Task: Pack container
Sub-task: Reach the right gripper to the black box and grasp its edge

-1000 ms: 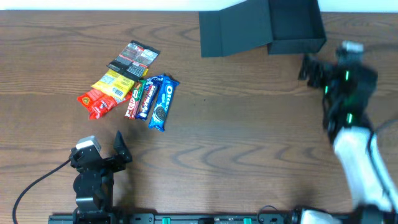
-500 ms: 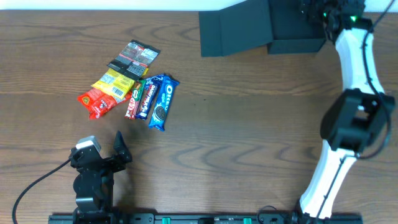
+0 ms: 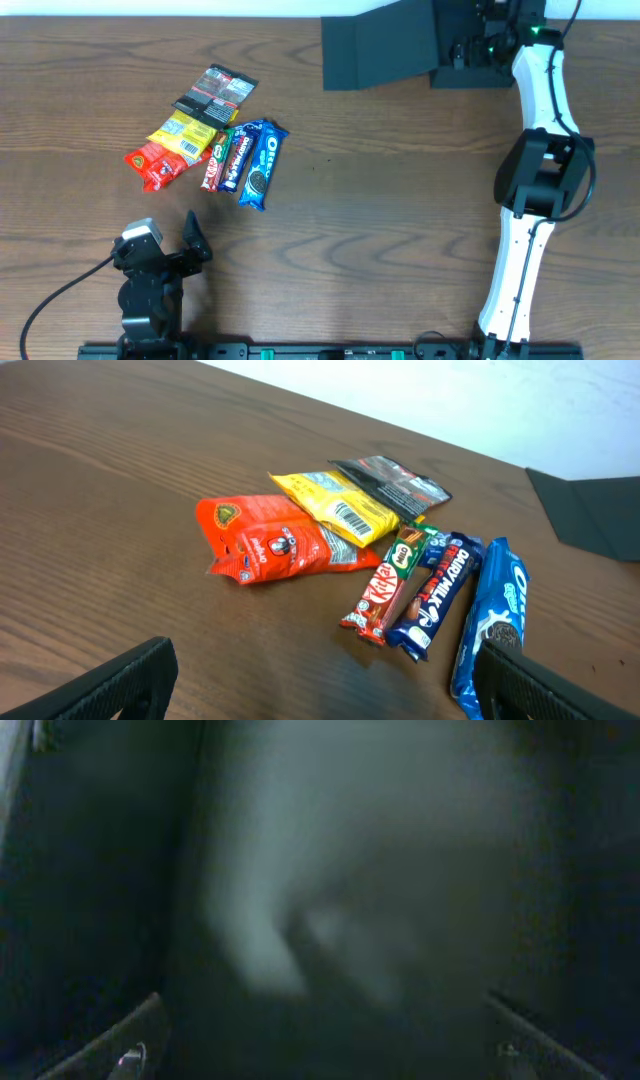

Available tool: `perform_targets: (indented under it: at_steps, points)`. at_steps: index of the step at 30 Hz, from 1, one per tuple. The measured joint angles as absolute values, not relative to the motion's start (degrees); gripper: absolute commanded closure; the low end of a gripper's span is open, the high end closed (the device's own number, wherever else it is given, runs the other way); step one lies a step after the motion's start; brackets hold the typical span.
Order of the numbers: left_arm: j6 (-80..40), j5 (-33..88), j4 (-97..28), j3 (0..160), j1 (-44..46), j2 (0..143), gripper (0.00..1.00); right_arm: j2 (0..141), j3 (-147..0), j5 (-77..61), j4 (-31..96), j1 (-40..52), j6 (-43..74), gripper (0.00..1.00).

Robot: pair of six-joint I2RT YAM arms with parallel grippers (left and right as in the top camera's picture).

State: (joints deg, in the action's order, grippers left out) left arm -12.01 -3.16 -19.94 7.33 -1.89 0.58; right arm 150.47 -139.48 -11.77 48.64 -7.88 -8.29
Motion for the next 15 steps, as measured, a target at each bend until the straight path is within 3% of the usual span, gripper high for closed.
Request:
perform_targets:
  at_steps: [3,15]
  points:
    - [-12.0,-3.2,-19.9,7.3,-1.9,0.6,0.05,150.5,-139.9,-11.8,55.7,-7.1,-8.9,0.01]
    - [-12.0,-3.2,-19.9,7.3,-1.9,0.6,0.05,147.0,-139.9,-10.3,78.7,0.0,-12.5,0.01]
